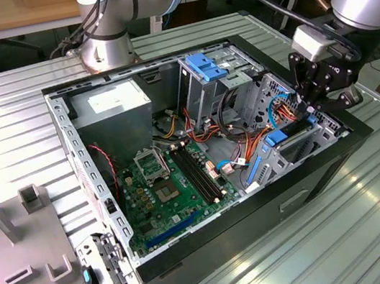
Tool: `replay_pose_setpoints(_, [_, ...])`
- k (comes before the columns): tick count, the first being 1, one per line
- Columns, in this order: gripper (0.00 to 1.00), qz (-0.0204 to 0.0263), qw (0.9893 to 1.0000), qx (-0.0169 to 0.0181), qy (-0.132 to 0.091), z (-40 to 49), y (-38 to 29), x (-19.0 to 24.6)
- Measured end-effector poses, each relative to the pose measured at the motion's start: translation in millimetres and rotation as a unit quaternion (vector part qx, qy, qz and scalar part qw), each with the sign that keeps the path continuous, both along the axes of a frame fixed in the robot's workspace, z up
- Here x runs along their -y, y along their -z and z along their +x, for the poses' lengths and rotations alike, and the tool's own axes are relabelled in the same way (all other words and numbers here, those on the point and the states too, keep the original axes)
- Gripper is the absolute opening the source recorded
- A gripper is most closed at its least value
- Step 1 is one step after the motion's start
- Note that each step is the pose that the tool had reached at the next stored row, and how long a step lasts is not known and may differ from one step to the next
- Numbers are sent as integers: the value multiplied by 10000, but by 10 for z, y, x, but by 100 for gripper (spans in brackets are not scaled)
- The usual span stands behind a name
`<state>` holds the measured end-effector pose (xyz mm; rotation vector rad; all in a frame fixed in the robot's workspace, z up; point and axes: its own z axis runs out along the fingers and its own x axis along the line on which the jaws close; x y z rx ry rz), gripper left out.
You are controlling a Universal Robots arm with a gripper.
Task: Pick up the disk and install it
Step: 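Insert the first disk wire, then insert the second disk wire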
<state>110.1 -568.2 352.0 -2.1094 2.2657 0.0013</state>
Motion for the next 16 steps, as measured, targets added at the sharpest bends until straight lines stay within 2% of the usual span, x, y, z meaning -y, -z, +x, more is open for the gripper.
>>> replay_pose_setpoints(8, [11, 1, 10000, 0, 1, -5, 0, 3])
replay_pose_setpoints(12, [11, 0, 10000, 0, 0, -71, -6, 8])
replay_pose_setpoints(13, [11, -1, 10000, -3, -1, -71, -15, 8])
replay_pose_setpoints(14, [11, 0, 10000, -14, 0, -71, -65, 8])
replay_pose_setpoints(16, [11, 0, 10000, -22, 0, -71, -113, 8])
